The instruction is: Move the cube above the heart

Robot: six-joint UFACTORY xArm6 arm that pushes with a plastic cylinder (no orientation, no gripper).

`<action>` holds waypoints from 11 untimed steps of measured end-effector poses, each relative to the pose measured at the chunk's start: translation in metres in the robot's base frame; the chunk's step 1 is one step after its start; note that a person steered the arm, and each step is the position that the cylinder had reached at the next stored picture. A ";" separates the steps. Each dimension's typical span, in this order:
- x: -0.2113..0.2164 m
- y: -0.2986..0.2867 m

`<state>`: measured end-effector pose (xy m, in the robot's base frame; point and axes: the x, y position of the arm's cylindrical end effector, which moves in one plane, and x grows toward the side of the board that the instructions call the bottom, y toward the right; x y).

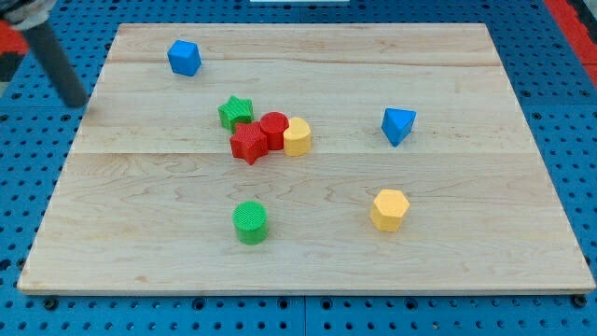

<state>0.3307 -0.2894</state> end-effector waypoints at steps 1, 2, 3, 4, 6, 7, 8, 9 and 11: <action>-0.045 0.027; -0.050 0.074; -0.062 0.118; -0.081 0.166; -0.090 0.200; -0.059 0.263; -0.016 0.287; 0.013 0.351; -0.063 0.320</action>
